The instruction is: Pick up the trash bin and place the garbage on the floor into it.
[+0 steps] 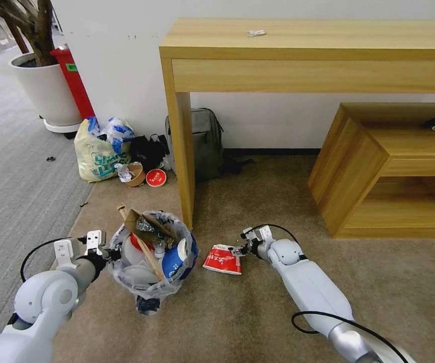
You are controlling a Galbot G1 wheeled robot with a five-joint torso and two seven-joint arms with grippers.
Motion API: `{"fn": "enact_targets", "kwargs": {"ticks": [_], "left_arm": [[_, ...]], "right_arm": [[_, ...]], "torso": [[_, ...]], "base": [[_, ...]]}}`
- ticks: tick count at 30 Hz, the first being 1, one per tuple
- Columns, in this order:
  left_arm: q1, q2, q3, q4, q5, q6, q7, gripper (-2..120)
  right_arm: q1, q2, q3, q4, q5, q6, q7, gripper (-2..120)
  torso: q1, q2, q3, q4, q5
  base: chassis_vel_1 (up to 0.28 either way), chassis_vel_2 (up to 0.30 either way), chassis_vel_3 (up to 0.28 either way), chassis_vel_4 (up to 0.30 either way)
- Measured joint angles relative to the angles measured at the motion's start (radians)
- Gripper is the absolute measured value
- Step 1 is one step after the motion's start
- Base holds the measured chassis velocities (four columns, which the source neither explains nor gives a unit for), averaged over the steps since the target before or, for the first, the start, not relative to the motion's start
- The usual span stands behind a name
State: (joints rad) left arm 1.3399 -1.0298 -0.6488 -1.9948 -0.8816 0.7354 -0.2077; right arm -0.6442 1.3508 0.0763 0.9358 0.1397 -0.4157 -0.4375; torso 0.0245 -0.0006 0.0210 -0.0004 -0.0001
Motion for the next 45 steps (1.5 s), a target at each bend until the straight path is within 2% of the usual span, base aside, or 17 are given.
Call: {"fn": "enact_targets", "kwargs": {"ticks": [7,19,23,25,27,29,34,36,37,39,40,42,45], "left_arm": [[0.007,-0.001,-0.004,-0.002,0.004,0.000,0.001,0],[0.002,-0.002,0.000,0.001,0.005,0.000,0.003,0],[0.000,-0.001,0.003,0.005,0.006,0.000,0.004,0],[-0.001,-0.002,0.007,0.006,0.007,0.000,0.004,0],[-0.001,-0.002,0.007,0.006,0.007,0.000,0.004,0],[-0.001,0.001,0.007,0.006,0.007,0.000,0.004,0],[0.001,0.002,0.007,0.005,0.007,0.000,0.004,0],[0.003,0.001,0.007,0.003,0.007,0.000,0.004,0],[0.003,0.001,0.007,0.003,0.007,0.000,0.004,0],[0.006,-0.001,0.007,0.001,0.010,0.000,0.004,0],[0.006,-0.001,0.007,0.001,0.010,0.000,0.004,0],[0.008,-0.002,0.007,-0.001,0.011,0.000,0.003,0],[0.008,-0.001,0.007,-0.004,0.011,0.000,0.003,0]], "right_arm": [[0.024,0.009,-0.010,-0.053,-0.055,0.036,-0.093,100],[0.054,0.036,-0.017,-0.156,-0.159,0.095,-0.124,100],[0.061,0.045,-0.017,-0.180,-0.163,0.107,-0.125,91],[0.068,0.055,-0.017,-0.205,-0.162,0.119,-0.122,76],[0.069,0.057,-0.017,-0.210,-0.161,0.121,-0.120,76],[0.075,0.066,-0.015,-0.231,-0.158,0.124,-0.103,63],[0.078,0.069,-0.010,-0.232,-0.158,0.122,-0.087,54],[0.080,0.069,-0.008,-0.230,-0.152,0.118,-0.075,62],[0.080,0.069,-0.008,-0.230,-0.152,0.118,-0.075,62],[0.088,0.072,-0.007,-0.237,-0.141,0.117,-0.070,74],[0.088,0.072,-0.007,-0.237,-0.141,0.117,-0.070,74],[0.097,0.080,-0.004,-0.258,-0.138,0.114,-0.069,84],[0.100,0.084,-0.001,-0.272,-0.137,0.112,-0.069,89]], "torso": [[0.000,0.000,0.000,0.0001,0.0000],[0.000,0.000,0.000,-0.0001,0.0000],[0.000,0.000,0.000,0.0000,0.0000],[0.000,0.000,0.000,0.0000,0.0000],[0.000,0.000,0.000,0.0000,0.0000],[0.000,0.000,0.000,0.0000,-0.0001],[0.000,0.000,0.000,0.0000,0.0000],[0.000,0.000,0.000,0.0000,-0.0001],[0.000,0.000,0.000,0.0000,-0.0001],[0.000,0.000,0.000,0.0000,0.0000],[0.000,0.000,0.000,0.0000,0.0000],[0.000,0.000,0.000,0.0002,0.0000],[0.000,0.000,0.000,0.0003,0.0000]], "base": [[0.000,0.000,0.000,0.000],[0.000,0.000,0.000,0.000],[0.000,0.000,0.000,0.000],[0.000,0.000,0.000,0.000],[0.000,0.000,0.000,0.000],[0.000,0.000,0.000,0.000],[0.000,0.000,0.000,0.000],[0.000,0.000,0.000,0.000],[0.000,0.000,0.000,0.000],[0.000,0.000,0.000,0.000],[0.000,0.000,0.000,0.000],[0.000,0.000,0.000,0.000],[0.000,0.000,0.000,0.000]]}}
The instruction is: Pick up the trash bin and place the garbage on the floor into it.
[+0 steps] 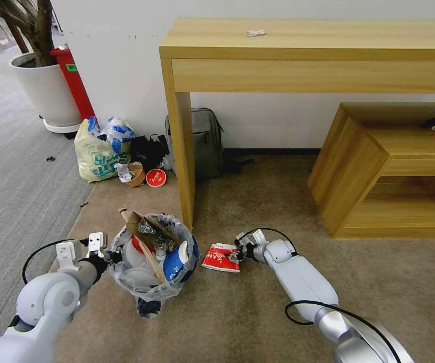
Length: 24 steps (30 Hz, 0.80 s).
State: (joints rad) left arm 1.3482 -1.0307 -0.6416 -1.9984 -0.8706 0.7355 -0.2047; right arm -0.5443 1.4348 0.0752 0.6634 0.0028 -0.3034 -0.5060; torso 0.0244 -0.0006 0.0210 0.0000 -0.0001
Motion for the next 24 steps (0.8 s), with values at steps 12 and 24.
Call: {"fn": "enact_targets", "kwargs": {"ticks": [12,24], "left_arm": [[-0.003,-0.003,0.002,-0.002,-0.001,0.000,-0.008,0],[-0.005,-0.002,0.000,-0.004,-0.002,0.000,-0.009,0]], "right_arm": [[-0.005,0.006,0.004,-0.013,0.029,0.004,0.008,72],[-0.016,0.014,0.009,-0.014,0.034,0.009,0.020,36]], "torso": [[0.000,0.000,0.000,-0.0003,0.0000],[0.000,0.000,0.000,-0.0005,-0.0003]], "base": [[0.000,0.000,0.000,0.000],[0.000,0.000,0.000,0.000]]}}
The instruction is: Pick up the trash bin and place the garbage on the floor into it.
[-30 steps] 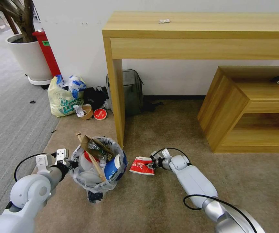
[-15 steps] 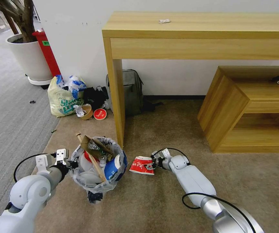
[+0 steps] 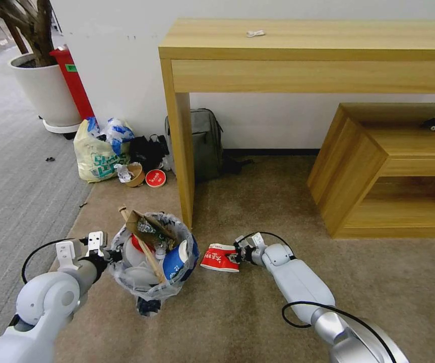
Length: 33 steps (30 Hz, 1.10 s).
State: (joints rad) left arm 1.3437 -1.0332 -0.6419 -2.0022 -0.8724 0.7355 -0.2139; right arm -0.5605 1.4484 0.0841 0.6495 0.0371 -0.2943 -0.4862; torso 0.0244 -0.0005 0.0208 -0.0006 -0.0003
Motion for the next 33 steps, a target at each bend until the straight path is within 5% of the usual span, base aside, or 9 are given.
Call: {"fn": "enact_targets", "kwargs": {"ticks": [12,33], "left_arm": [[0.003,0.001,-0.003,-0.005,0.000,0.000,0.000,0],[0.016,0.005,-0.008,-0.008,0.000,0.000,0.001,0]], "right_arm": [[-0.032,-0.007,0.003,0.038,0.019,-0.002,0.036,2],[-0.166,-0.117,0.043,0.432,0.107,-0.024,0.084,0]], "torso": [[0.000,0.000,0.000,0.0006,0.0006],[0.000,0.000,0.000,0.0003,0.0003]], "base": [[0.000,0.000,0.000,0.000],[0.000,0.000,0.000,0.000]]}}
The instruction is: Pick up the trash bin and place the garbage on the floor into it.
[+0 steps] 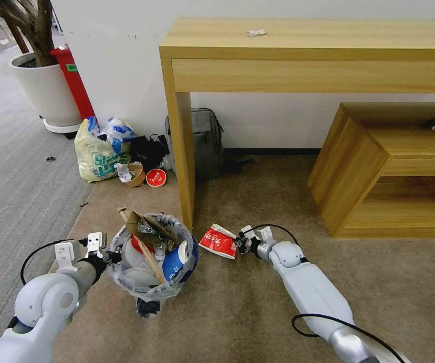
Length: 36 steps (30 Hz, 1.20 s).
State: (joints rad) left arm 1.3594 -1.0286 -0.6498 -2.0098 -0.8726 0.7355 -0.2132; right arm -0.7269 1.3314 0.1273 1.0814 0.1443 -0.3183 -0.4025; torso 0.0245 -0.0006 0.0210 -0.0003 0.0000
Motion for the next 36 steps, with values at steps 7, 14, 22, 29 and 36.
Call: {"fn": "enact_targets", "kwargs": {"ticks": [7,14,22,29,36], "left_arm": [[0.000,0.001,0.006,0.007,0.002,0.000,-0.001,0],[-0.005,0.005,0.013,0.021,0.007,0.000,-0.002,0],[-0.025,0.010,0.033,0.030,0.005,0.000,-0.004,0],[-0.055,0.015,0.075,0.037,-0.002,0.000,-0.026,0],[-0.068,0.016,0.099,0.034,-0.015,0.000,-0.044,0]], "right_arm": [[-0.118,-0.074,0.069,0.279,0.018,0.013,-0.039,0],[-0.205,-0.179,0.112,0.504,0.075,0.010,-0.064,0],[-0.194,-0.203,0.072,0.703,0.132,-0.010,-0.061,0],[-0.082,-0.159,-0.067,0.734,0.148,-0.042,-0.068,0],[-0.049,-0.143,-0.170,0.727,0.111,-0.052,-0.107,0]], "torso": [[0.000,0.000,0.000,0.0000,0.0000],[0.000,0.000,0.000,-0.0003,0.0000],[0.000,0.000,0.000,-0.0001,-0.0001],[0.000,0.000,0.000,0.0002,-0.0002],[0.000,0.000,0.000,0.0000,-0.0001]], "base": [[0.000,0.000,0.000,0.000],[0.000,0.000,0.000,0.000],[0.000,0.000,0.000,0.000],[0.000,0.000,0.000,0.000],[0.000,0.000,0.000,0.000]]}}
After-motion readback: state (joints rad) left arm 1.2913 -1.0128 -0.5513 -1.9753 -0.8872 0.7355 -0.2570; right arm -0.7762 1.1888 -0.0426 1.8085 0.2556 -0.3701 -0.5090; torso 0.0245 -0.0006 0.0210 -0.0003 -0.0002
